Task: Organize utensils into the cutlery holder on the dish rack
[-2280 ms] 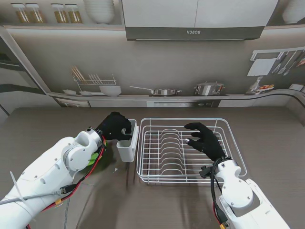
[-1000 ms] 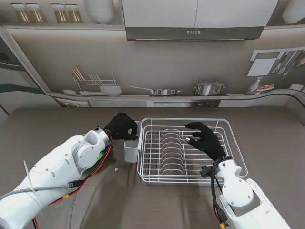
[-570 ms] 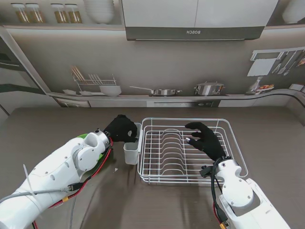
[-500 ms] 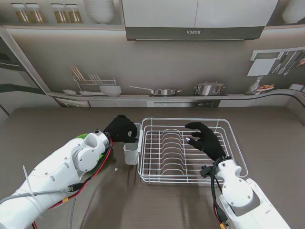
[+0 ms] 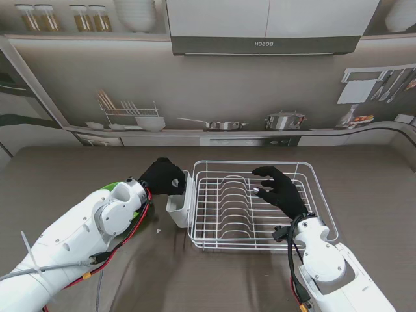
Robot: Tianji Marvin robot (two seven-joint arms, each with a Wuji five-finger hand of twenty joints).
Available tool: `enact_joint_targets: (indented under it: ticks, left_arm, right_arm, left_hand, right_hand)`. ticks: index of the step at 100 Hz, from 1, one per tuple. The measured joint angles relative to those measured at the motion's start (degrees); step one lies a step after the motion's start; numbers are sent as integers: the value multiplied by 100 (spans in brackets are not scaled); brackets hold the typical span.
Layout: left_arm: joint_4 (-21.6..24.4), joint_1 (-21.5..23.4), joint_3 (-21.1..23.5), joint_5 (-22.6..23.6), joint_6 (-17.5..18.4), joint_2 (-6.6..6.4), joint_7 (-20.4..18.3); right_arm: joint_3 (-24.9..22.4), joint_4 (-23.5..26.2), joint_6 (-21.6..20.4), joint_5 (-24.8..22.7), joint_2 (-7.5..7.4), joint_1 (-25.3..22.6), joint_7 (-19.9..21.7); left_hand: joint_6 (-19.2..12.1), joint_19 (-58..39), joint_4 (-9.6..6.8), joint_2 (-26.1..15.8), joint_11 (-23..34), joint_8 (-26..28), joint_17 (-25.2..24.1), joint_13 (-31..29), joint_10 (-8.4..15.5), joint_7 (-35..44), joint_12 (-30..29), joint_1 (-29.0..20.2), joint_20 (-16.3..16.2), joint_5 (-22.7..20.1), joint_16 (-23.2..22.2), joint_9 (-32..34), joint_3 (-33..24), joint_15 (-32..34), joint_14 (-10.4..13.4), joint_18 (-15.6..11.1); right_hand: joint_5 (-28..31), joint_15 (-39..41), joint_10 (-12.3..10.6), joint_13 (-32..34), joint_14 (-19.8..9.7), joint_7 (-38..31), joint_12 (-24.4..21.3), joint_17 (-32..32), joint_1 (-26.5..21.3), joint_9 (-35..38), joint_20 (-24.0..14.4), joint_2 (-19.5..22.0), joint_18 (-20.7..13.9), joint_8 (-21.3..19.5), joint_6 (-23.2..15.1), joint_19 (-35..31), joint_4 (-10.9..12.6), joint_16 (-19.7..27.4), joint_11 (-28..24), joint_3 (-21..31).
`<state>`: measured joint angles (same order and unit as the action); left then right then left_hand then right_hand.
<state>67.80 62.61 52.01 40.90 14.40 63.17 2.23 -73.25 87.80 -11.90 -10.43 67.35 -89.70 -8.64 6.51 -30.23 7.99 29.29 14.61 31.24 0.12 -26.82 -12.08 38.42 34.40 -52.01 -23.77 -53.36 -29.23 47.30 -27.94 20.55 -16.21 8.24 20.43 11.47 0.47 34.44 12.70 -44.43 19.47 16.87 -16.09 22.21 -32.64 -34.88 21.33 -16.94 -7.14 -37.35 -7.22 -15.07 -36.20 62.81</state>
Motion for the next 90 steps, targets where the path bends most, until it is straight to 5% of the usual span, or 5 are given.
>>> enact_joint_targets:
  ticks: [46, 72, 74, 90]
  left_arm:
    - [325, 208, 325, 216, 17, -53, -170]
    - [1022, 705, 1082, 685, 95, -131, -420]
    - [1076, 757, 1159, 728, 101, -137, -430]
    - [1287, 1086, 1666, 868, 110, -187, -508]
  right_arm:
    - [-1, 1, 5, 22, 0, 1, 25]
    - [0, 0, 5, 37, -2, 2, 60]
    - [1, -1, 5, 38, -2, 2, 60]
    - [7, -1, 4, 42, -4, 2, 67]
  left_hand:
    - [199, 346, -1, -12, -241, -46, -5, 1, -63, -960, -300, 3, -17, 183, 0, -75, 63, -94, 1, 0]
    - [385, 442, -13, -341, -239, -218, -5, 4, -107, -2032, -424, 545, -97, 261, 0, -73, -192, -156, 2, 0]
    - [392, 473, -127, -341, -242, -271, -5, 6, -111, -2112, -427, 578, -97, 269, 0, -77, -235, -156, 2, 0]
    - [525, 557, -198, -486, -358, -507, -5, 60, -173, -2421, -534, 769, -99, 391, 0, -144, -324, -165, 2, 0]
  right_hand:
    - [0, 0, 1, 1, 0, 0, 0, 1, 0, 0, -4, 1, 0, 0, 2, 3, 0, -3, 0, 0]
    - [0, 0, 1, 1, 0, 0, 0, 1, 0, 0, -6, 4, 0, 0, 2, 7, 0, -45, 0, 0]
    - [0, 0, 1, 1, 0, 0, 0, 1, 0, 0, -6, 4, 0, 0, 2, 10, 0, -45, 0, 0]
    - [0, 0, 1, 1, 0, 0, 0, 1, 0, 0, -6, 6, 0, 0, 2, 59, 0, -46, 1, 0]
